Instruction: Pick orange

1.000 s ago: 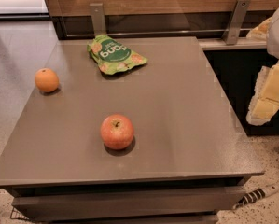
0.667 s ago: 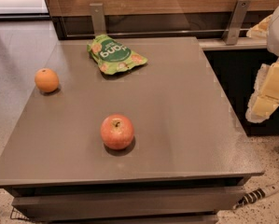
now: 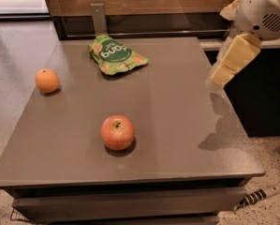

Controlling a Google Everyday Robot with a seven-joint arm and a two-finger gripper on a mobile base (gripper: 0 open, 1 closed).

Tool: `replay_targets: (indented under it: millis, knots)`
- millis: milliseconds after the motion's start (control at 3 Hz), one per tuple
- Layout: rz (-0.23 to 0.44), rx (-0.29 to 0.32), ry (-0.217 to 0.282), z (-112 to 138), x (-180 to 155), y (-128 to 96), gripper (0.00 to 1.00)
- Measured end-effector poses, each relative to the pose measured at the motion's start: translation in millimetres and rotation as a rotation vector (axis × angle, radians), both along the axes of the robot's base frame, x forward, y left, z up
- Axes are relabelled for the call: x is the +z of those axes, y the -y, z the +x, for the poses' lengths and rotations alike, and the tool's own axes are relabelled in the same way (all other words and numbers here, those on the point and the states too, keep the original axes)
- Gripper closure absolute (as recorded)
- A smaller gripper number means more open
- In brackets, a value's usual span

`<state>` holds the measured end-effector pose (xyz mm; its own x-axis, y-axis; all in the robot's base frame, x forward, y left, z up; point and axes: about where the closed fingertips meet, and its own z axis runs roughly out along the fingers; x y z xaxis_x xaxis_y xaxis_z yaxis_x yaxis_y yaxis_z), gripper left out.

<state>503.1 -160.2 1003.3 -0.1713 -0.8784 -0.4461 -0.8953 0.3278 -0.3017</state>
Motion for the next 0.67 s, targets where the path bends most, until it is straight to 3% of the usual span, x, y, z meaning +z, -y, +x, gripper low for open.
replay_targets:
  millis: [333,667]
  knots:
    - [0.197,0.05,0.041,28,-1,-57,0.0]
    - [0.384,0.1,0.107,40,0,-138,0.0]
